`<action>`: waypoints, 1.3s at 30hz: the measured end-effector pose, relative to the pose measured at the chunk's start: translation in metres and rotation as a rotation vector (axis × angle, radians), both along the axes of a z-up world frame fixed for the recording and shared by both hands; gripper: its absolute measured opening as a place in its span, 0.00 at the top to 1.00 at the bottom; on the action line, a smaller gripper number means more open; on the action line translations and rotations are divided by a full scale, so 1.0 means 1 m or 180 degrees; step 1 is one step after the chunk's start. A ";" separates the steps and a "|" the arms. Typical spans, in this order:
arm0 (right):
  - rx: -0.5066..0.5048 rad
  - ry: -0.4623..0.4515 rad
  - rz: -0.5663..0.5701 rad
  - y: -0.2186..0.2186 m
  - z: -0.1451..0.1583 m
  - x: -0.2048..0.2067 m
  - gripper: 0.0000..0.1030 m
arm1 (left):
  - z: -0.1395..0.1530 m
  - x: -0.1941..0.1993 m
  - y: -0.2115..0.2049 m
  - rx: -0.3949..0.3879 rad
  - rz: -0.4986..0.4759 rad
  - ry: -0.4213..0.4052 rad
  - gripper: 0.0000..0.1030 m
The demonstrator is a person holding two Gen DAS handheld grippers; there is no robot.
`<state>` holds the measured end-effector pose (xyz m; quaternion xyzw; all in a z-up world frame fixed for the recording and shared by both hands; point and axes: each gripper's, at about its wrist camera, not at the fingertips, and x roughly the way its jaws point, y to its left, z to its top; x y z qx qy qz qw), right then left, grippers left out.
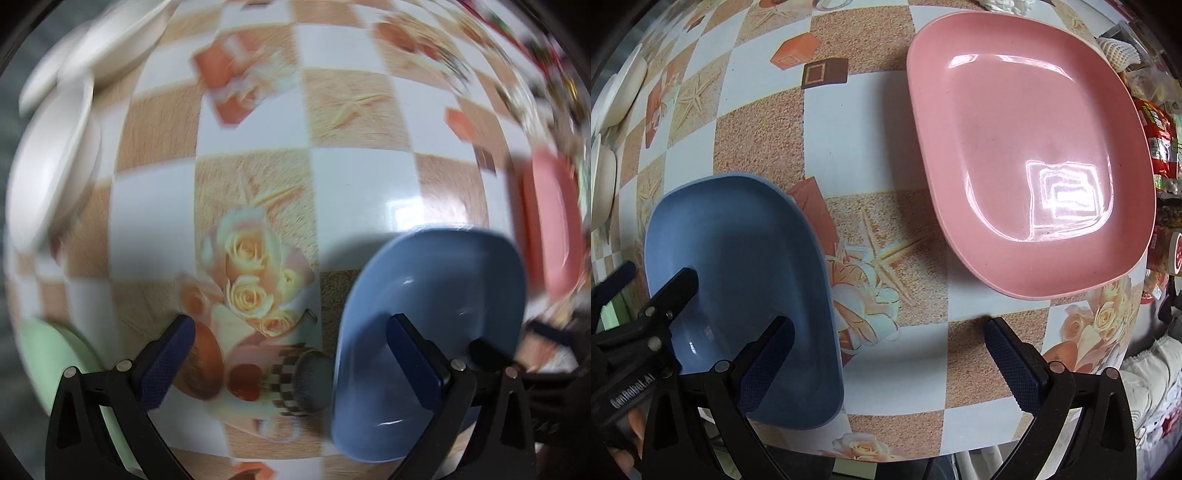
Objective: Organize plates and bowls
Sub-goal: 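Move both grippers to the blue plate and close them on its rim, then lift the blue plate with both grippers and carry it over the green plate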
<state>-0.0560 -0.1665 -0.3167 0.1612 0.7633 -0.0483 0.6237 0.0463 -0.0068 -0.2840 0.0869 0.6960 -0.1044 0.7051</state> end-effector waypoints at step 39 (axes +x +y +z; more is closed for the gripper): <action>0.0699 -0.0308 0.0344 0.048 0.140 -0.004 0.83 | 0.128 -0.051 0.014 0.0197 -0.0817 -0.0327 0.47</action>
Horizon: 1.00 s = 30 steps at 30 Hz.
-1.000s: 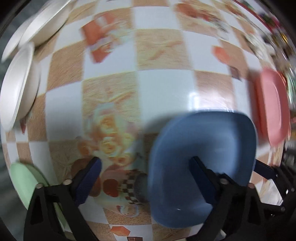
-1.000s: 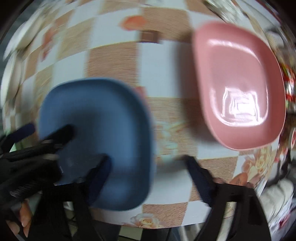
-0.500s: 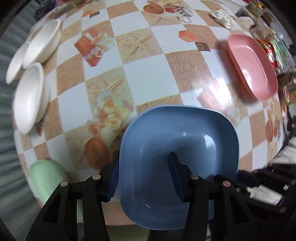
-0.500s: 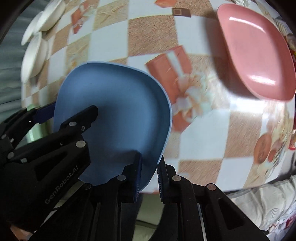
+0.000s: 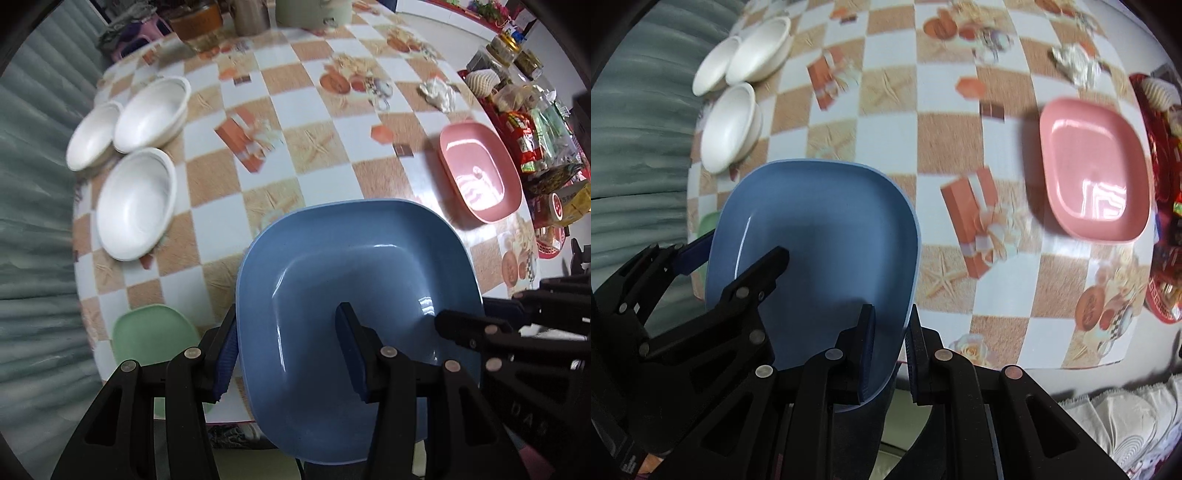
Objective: Organize plates and bowls
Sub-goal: 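Lift the blue plate with both grippers and carry it over the green plate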
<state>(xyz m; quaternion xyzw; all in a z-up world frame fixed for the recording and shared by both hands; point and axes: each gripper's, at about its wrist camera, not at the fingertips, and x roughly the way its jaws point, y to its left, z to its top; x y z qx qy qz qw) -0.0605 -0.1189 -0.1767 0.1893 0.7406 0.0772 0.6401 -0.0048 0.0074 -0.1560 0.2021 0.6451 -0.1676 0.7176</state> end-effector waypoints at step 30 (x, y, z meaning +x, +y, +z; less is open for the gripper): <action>-0.0179 -0.0282 0.0673 0.076 0.034 0.049 0.83 | 0.015 0.027 0.074 -0.0130 0.0586 -0.0238 0.47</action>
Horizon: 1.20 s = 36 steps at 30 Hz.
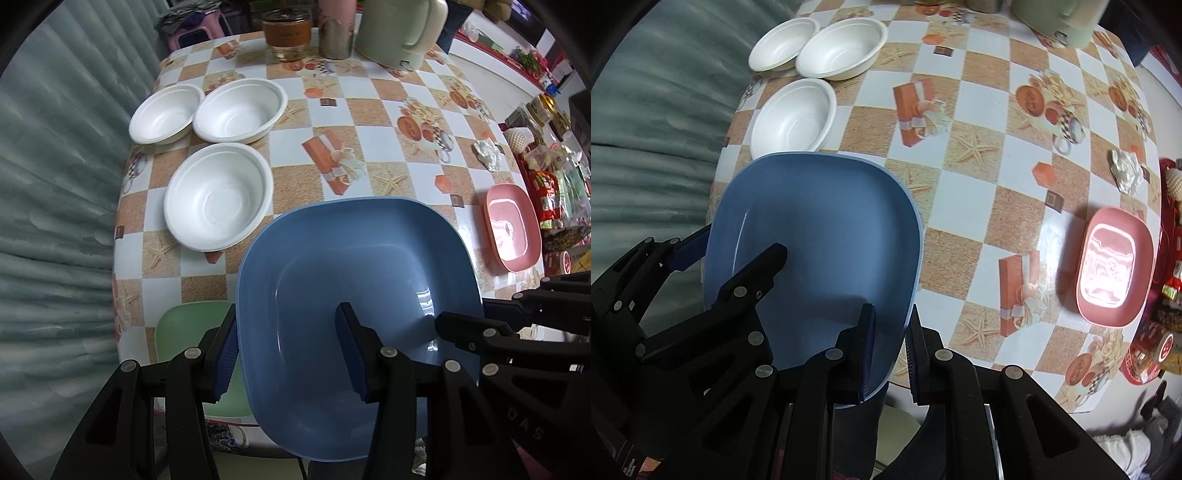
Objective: Organize plates and bowls
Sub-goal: 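Lift the blue plate with both grippers and carry it over the green plate, then lower the blue plate onto the green plate and open both grippers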
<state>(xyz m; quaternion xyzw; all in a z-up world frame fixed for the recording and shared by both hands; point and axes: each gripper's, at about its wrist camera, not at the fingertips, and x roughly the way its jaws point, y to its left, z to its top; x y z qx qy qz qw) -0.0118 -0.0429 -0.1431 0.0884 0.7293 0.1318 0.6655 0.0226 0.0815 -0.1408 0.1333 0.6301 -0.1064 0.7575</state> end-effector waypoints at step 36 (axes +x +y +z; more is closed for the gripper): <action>0.0302 0.0475 0.0448 0.144 -0.058 -0.001 0.83 | -0.056 -0.022 0.142 0.0345 0.0450 0.0307 0.47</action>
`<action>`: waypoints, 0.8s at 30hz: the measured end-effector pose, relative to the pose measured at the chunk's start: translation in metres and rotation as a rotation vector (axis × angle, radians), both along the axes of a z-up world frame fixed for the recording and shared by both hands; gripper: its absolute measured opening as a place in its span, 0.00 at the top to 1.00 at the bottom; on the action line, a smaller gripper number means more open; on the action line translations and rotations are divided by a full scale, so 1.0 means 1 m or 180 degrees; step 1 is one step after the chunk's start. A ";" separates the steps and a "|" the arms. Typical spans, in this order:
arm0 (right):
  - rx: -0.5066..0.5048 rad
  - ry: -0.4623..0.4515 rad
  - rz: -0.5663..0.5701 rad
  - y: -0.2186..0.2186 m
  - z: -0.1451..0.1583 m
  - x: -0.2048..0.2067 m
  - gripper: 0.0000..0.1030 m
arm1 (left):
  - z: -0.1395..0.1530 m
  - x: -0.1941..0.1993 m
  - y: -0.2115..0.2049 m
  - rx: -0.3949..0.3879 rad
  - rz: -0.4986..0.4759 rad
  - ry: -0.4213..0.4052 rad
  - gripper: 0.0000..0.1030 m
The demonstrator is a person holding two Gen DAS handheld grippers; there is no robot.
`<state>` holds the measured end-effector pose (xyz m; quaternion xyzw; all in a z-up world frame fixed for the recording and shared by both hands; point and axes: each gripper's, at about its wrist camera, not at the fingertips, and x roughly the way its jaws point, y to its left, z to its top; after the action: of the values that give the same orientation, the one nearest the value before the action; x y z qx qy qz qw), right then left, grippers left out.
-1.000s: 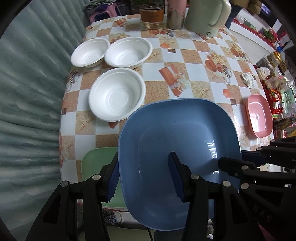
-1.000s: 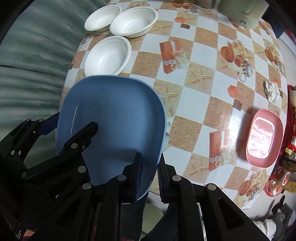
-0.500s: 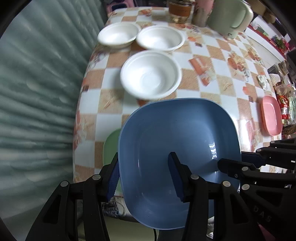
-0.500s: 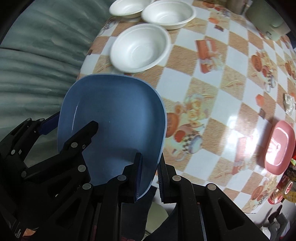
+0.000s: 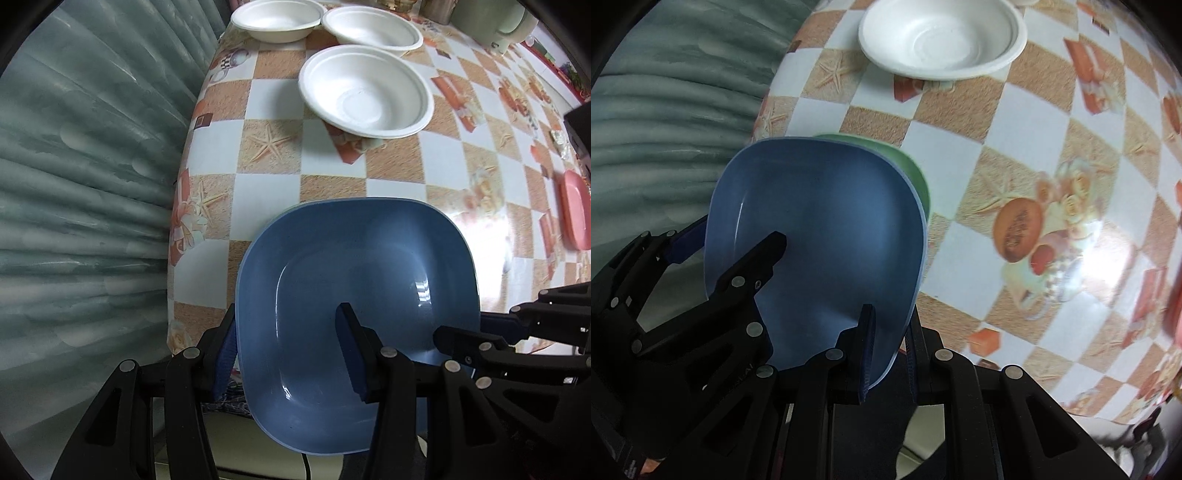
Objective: Organize plates and bowls
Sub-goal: 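Lower the blue plate onto the green plate and open both grippers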
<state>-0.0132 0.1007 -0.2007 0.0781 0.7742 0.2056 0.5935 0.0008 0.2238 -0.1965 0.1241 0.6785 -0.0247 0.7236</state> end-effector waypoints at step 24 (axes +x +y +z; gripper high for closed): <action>-0.0337 0.0307 -0.1316 -0.139 -0.025 -0.037 0.12 | 0.002 0.000 -0.051 -0.0263 -0.0504 0.0088 0.23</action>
<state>-0.0503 -0.0380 -0.2254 0.2137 0.7789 0.0346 0.5887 0.0008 0.1733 -0.1942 0.1470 0.6749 -0.1116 0.7144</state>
